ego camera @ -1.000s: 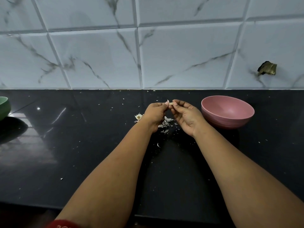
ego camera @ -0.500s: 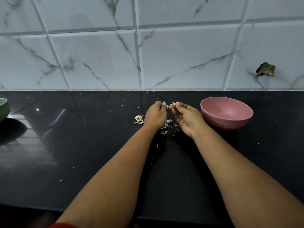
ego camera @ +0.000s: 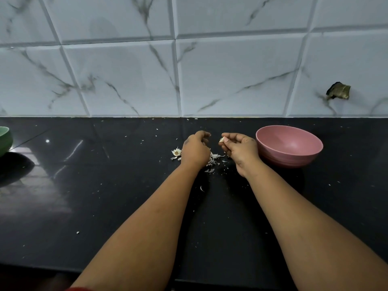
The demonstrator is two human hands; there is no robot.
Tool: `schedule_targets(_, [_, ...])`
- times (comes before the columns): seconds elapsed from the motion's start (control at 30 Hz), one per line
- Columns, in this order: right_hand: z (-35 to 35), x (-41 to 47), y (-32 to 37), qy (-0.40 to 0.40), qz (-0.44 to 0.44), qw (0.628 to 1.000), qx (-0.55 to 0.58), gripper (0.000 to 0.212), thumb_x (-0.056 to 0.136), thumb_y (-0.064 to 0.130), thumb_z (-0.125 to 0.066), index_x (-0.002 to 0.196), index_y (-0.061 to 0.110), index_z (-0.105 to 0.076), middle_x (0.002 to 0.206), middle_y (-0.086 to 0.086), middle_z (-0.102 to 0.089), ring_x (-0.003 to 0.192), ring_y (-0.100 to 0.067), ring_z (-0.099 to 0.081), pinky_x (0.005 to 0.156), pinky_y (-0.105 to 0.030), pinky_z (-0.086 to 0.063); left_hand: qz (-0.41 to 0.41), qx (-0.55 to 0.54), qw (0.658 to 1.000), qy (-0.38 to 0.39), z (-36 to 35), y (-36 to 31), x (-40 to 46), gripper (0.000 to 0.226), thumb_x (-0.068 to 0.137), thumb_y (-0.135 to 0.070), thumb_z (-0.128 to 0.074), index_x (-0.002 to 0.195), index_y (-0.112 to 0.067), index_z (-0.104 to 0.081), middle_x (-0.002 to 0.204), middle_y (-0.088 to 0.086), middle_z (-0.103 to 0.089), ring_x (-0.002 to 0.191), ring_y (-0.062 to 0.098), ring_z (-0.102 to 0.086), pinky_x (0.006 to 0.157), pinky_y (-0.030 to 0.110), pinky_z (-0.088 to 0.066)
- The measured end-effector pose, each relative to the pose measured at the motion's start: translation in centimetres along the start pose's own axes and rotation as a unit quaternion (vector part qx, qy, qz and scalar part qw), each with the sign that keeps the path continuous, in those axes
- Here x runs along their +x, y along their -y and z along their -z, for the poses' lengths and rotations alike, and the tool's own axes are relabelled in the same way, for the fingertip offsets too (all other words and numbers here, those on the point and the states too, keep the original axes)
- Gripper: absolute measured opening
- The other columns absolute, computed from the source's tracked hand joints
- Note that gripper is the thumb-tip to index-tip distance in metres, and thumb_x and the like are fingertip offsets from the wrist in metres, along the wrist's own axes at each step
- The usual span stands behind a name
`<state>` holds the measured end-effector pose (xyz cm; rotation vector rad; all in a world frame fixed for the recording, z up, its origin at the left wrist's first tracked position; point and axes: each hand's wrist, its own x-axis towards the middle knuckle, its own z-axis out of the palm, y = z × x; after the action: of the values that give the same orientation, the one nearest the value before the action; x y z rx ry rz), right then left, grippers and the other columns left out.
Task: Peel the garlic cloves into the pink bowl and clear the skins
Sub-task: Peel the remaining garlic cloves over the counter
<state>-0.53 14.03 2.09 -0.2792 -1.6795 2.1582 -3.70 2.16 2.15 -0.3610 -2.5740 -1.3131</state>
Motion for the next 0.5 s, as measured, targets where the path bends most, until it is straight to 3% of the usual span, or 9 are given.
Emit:
schedule_targets(0.13, [0.06, 0.05, -0.06, -0.003, 0.017, 1.000, -0.025, 0.016, 0.091, -0.007, -0.057, 0.088, 0.006, -0.066, 0.082, -0.011, -0.067, 0.076, -0.015, -0.066, 0.066, -0.013, -0.054, -0.023, -0.030, 0.999, -0.040, 0.11, -0.46, -0.10, 0.010, 0.090, -0.018, -0.063, 0.098, -0.016, -0.069, 0.083, -0.010, -0.068, 0.083, 0.007, -0.060, 0.086, 0.025, -0.047])
schedule_targets(0.2, [0.07, 0.20, -0.33, -0.003, 0.026, 0.999, -0.046, 0.019, 0.088, -0.007, -0.061, 0.083, 0.011, -0.066, 0.088, -0.017, -0.069, 0.081, -0.021, -0.067, 0.073, -0.020, -0.056, -0.035, -0.037, 0.998, -0.045, 0.02, -0.48, -0.05, 0.011, 0.086, -0.027, -0.071, 0.091, -0.018, -0.070, 0.078, -0.012, -0.066, 0.075, 0.004, -0.061, 0.087, 0.025, -0.048])
schedule_targets(0.3, [0.12, 0.34, -0.53, -0.007, 0.048, 0.994, -0.098, 0.021, 0.085, -0.004, -0.066, 0.079, 0.016, -0.067, 0.086, -0.016, -0.071, 0.080, -0.023, -0.067, 0.080, -0.031, -0.056, -0.047, -0.031, 0.998, -0.016, -0.27, -0.37, -0.11, 0.008, 0.086, -0.025, -0.071, 0.092, -0.020, -0.073, 0.082, -0.011, -0.069, 0.076, 0.004, -0.062, 0.090, 0.028, -0.049])
schedule_targets(0.37, [0.18, 0.38, -0.50, -0.006, 0.055, 0.992, -0.112, 0.020, 0.085, -0.003, -0.066, 0.080, 0.016, -0.067, 0.084, -0.015, -0.071, 0.077, -0.021, -0.068, 0.079, -0.031, -0.057, -0.053, -0.028, 0.998, -0.012, -0.39, -0.13, -0.02, 0.009, 0.086, -0.022, -0.072, 0.094, -0.019, -0.075, 0.085, -0.008, -0.072, 0.080, 0.008, -0.065, 0.090, 0.029, -0.051])
schedule_targets(0.5, [0.16, 0.32, -0.27, 0.002, 0.061, 0.993, -0.102, 0.017, 0.087, -0.001, -0.066, 0.079, 0.014, -0.066, 0.076, -0.010, -0.070, 0.064, -0.012, -0.066, 0.065, -0.019, -0.054, -0.044, -0.049, 0.998, -0.016, -0.20, -0.18, 0.01, 0.008, 0.086, -0.020, -0.072, 0.093, -0.020, -0.075, 0.079, -0.011, -0.070, 0.075, 0.003, -0.063, 0.079, 0.020, -0.052])
